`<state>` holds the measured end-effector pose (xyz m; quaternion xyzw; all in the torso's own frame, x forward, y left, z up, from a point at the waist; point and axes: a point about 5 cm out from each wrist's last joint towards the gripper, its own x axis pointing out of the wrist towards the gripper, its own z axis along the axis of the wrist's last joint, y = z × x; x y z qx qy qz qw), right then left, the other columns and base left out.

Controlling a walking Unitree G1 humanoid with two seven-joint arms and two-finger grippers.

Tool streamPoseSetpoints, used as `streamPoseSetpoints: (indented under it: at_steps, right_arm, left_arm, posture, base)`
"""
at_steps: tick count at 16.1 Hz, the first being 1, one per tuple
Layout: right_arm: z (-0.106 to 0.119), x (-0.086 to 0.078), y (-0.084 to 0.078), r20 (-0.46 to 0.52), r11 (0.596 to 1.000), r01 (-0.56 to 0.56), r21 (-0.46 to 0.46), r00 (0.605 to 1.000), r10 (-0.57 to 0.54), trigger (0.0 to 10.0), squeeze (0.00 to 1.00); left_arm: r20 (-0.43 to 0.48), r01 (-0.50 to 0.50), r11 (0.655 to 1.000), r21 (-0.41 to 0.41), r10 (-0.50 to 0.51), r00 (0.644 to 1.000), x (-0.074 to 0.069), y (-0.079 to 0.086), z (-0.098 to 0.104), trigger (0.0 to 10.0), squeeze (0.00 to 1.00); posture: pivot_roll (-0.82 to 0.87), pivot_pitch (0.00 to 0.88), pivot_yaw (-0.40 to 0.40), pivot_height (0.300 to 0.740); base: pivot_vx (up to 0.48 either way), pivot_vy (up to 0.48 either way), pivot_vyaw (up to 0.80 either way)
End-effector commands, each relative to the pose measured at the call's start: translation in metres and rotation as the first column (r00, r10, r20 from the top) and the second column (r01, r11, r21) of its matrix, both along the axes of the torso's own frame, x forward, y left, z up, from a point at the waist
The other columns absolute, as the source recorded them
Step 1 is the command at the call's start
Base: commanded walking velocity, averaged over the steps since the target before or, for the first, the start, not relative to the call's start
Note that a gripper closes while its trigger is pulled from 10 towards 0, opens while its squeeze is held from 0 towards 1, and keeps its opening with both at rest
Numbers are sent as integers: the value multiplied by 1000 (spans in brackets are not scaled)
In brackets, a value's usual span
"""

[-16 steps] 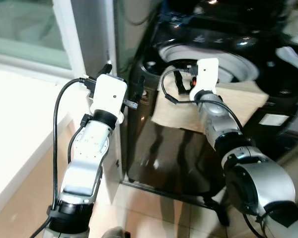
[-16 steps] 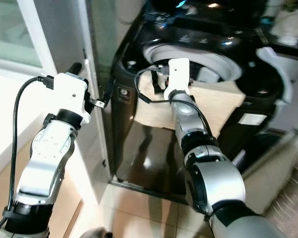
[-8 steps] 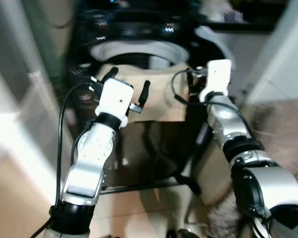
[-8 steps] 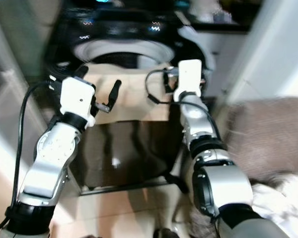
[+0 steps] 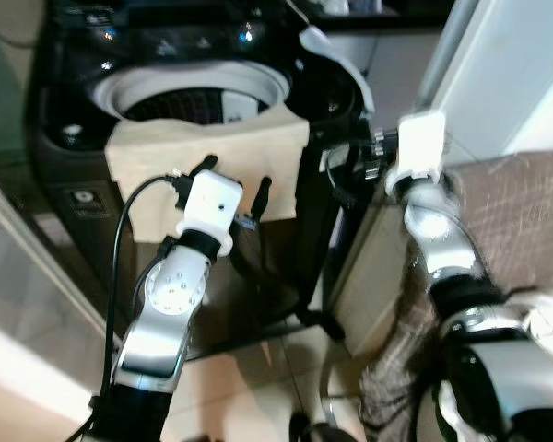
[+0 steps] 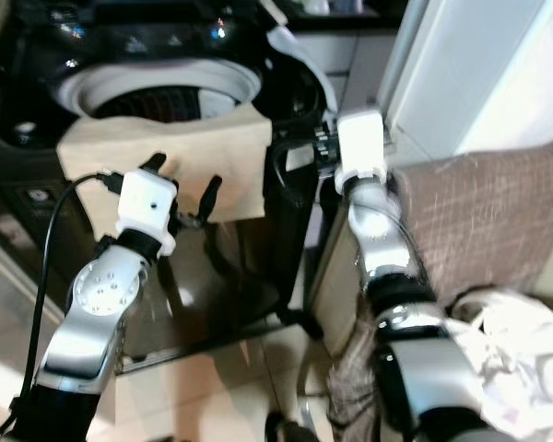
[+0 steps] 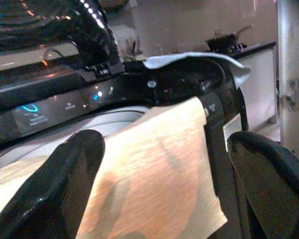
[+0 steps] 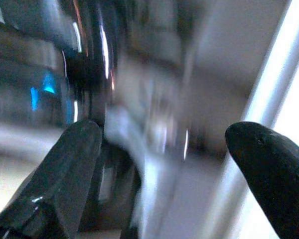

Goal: Clothes washing

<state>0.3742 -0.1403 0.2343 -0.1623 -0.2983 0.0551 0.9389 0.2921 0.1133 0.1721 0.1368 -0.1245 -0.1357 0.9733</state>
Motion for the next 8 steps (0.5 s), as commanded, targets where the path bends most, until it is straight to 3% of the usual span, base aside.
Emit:
streamPoseSetpoints:
  at_steps: [1,2,4,5,6,8]
  right_arm:
    - [39,-8,5,185,999,-29,-26,982,34,10000,0]
    - [58,-8,2,234,999,-30,-10,972,32,10000,0]
    - [65,-4,-20,230,997,41,69,972,-56,10000,0]
    - [57,-2,-41,182,980,136,146,970,-162,10000,0]
    - [38,-6,-65,130,936,293,194,938,-320,10000,0]
    - [-3,-24,-69,91,936,343,84,932,-350,10000,0]
  left_arm:
    - [3,16,1000,4,-16,1000,1,-7,-1,10000,0]
    - [4,21,1000,4,-21,1000,1,-10,-2,10000,0]
    - [9,30,1000,0,-30,1000,2,-13,-1,10000,0]
    - [9,38,999,-7,-38,999,2,-12,-1,10000,0]
    - [11,65,998,-16,-64,998,1,-11,-1,10000,0]
    - [-2,80,997,-11,-80,997,0,-7,-5,10000,0]
  posture:
    - [47,0,-12,740]
    - [45,0,-11,740]
    - [44,0,-16,740]
    - [44,0,-19,740]
    - [44,0,-19,740]
    - [33,0,-21,740]
  base:
    - [0,0,-750]
    - [0,0,-744]
    - [0,0,-750]
    - [0,0,-750]
    - [0,0,-763]
    - [0,0,-772]
